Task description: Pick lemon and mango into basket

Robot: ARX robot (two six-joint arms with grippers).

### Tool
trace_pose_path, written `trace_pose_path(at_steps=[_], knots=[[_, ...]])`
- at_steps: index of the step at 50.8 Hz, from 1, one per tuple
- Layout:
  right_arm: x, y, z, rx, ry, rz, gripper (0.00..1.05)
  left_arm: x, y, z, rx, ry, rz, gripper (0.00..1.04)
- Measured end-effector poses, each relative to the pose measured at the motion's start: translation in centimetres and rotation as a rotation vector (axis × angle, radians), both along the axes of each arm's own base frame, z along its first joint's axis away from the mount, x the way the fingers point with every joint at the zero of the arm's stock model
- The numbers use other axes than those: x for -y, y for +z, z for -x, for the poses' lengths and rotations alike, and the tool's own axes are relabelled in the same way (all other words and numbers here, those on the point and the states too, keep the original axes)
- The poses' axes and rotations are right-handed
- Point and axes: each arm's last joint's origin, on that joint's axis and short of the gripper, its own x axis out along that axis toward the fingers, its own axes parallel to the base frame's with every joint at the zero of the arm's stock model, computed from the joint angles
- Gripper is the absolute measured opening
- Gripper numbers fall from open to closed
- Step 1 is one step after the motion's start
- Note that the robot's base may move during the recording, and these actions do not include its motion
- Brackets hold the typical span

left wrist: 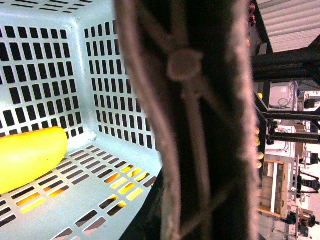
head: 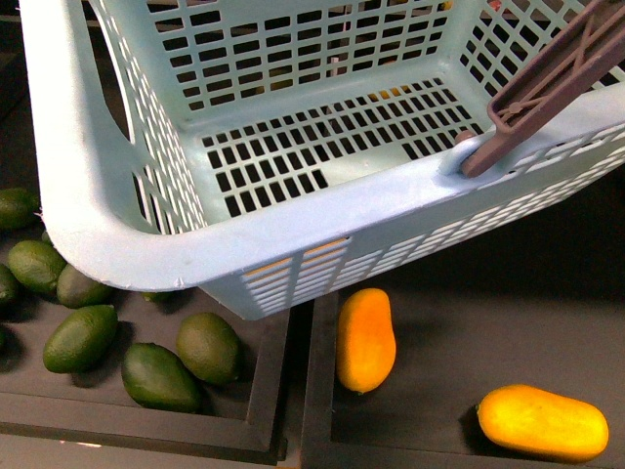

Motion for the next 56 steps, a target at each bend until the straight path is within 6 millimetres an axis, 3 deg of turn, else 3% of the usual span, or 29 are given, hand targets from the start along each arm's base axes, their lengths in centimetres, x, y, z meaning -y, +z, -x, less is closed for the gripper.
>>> trace_pose_path(at_steps=[40,56], knots=[[0.0,-3.1,3.3,0.012,-0.001,0.003,0.02,0.0,0.0,0.0,0.000,-0.005,0.001,0.05],[0.0,-3.1,4.0,0.023,-0.001,0.003,0.02,0.0,0.0,0.0,0.000,-0.005,0.001,0.05]])
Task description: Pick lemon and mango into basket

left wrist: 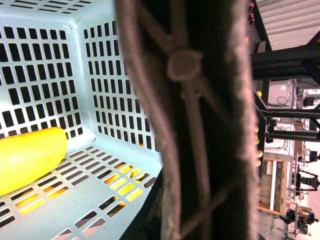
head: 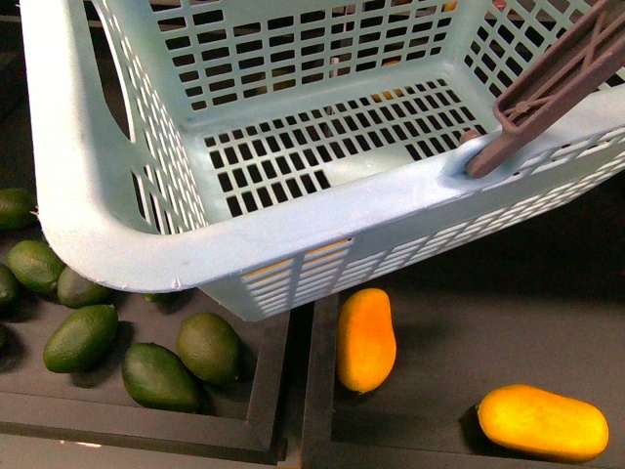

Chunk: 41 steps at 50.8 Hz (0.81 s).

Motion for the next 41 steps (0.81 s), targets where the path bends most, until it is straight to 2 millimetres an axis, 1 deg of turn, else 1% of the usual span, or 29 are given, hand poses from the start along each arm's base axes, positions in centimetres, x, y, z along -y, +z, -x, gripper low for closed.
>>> trace_pose_path(at_steps=[19,25,29,41], knots=[[0.0,0.0,0.5,0.000,0.000,0.000,0.02,0.0,0.0,0.0,0.000,0.000,0.000,0.05],[0.0,-0.5,1.2,-0.033,0.002,0.000,0.02,0.0,0.0,0.0,0.000,0.000,0.000,0.05],[0.0,-0.3,1.6,-0.008,0.001,0.000,0.02,0.0,0.0,0.0,0.000,0.001,0.000,0.05],[0.0,-0.3,1.7,-0.006,0.000,0.000,0.02,0.0,0.0,0.0,0.001,0.000,0.000,0.05]])
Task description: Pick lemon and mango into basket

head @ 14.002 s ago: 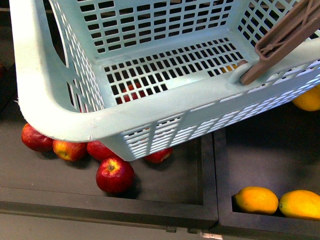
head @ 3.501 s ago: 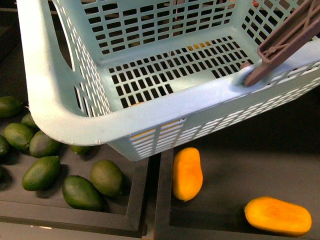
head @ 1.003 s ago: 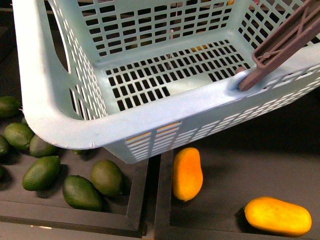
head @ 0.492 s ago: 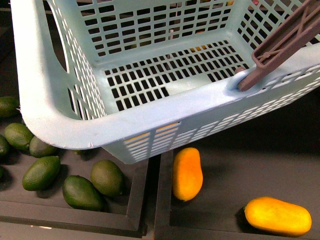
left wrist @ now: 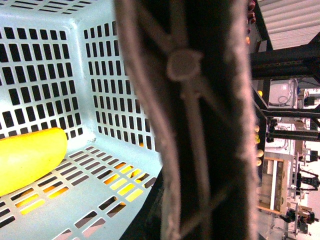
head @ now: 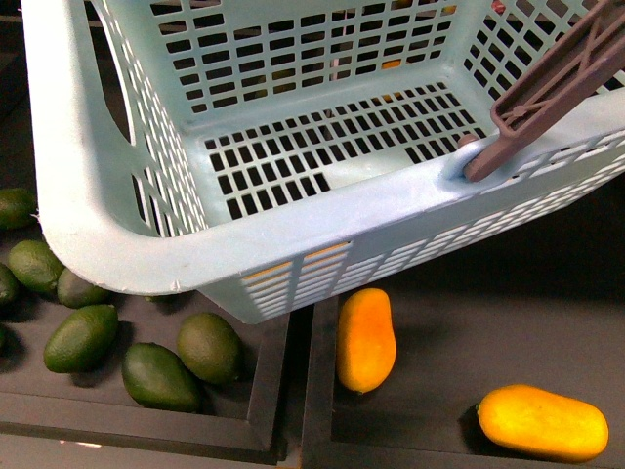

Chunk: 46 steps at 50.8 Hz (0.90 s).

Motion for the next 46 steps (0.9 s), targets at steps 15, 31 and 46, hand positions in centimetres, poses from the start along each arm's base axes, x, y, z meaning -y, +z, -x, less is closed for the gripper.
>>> trace_pose_path(at_steps=[15,31,46], knots=[[0.00,0.01,0.01,0.002,0.000,0.002,0.44,0.01,0.00,0.01,0.001,-0.001,-0.001,0.05],[0.00,0.01,0.01,0.002,-0.002,0.002,0.89,0.01,0.00,0.01,0.001,0.000,-0.001,0.05],[0.00,0.02,0.03,0.003,-0.001,0.001,0.96,0.40,-0.02,0.33,-0.014,-0.018,0.012,0.05]])
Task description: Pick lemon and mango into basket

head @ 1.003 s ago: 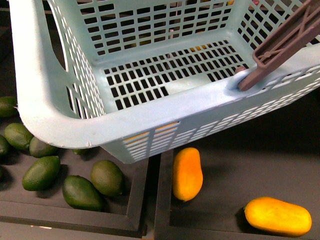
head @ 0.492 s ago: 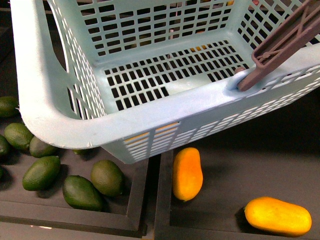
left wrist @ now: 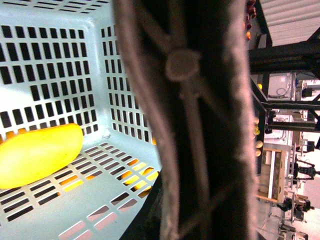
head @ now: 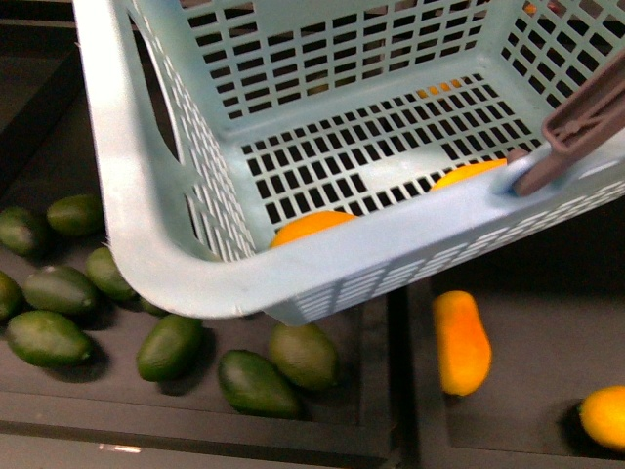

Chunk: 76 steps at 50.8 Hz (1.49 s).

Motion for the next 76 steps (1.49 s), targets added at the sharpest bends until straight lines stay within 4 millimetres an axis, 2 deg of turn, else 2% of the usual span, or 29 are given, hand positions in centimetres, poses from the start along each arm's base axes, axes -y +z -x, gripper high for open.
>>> trace_pose_path(at_steps=[67,74,76], knots=[[0.0,0.0,0.0,-0.001,0.006,0.002,0.96,-0.5,-0.1,-0.4,0.012,0.019,-0.013,0.05],[0.0,0.0,0.0,-0.002,0.005,0.002,0.96,-1.1,0.0,-0.9,0.046,0.076,-0.045,0.05],[0.0,0.0,0.0,-0.002,0.004,0.002,0.96,-0.7,-0.1,-0.9,0.101,0.201,-0.048,0.05]])
